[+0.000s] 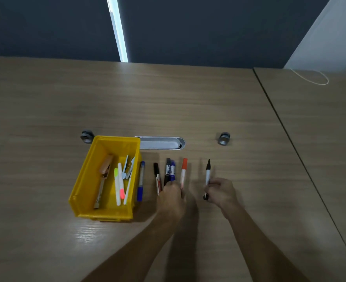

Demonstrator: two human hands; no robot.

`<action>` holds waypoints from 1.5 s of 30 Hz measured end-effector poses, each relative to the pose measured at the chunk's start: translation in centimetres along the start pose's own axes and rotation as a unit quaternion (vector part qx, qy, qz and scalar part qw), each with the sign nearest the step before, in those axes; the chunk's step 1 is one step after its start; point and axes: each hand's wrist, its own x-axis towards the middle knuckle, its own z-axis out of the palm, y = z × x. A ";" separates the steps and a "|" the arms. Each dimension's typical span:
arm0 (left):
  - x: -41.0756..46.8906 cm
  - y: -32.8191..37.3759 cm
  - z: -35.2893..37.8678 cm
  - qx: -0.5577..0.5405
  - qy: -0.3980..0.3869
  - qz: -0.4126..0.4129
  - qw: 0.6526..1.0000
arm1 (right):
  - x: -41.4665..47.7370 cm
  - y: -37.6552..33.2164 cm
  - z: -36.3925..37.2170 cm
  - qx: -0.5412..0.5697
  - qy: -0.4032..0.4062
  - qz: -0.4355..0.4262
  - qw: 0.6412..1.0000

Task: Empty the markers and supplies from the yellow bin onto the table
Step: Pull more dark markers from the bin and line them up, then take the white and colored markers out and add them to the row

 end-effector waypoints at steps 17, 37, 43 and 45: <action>0.1 -1.9 -1.7 0.072 0.028 -0.027 0.997 | -0.4 -1.1 5.9 -0.044 -0.091 -0.054 0.993; 0.6 -8.5 -14.0 -0.057 0.219 -0.127 0.966 | -3.7 -2.7 5.6 -0.046 -0.025 -0.093 0.994; 1.0 -10.5 -10.6 0.034 0.028 -0.252 0.967 | -2.8 -1.9 4.9 -0.036 -0.028 -0.099 0.994; 1.3 -10.8 -9.9 -0.001 0.035 -0.263 0.964 | -2.2 -1.4 4.4 -0.034 -0.022 -0.094 0.995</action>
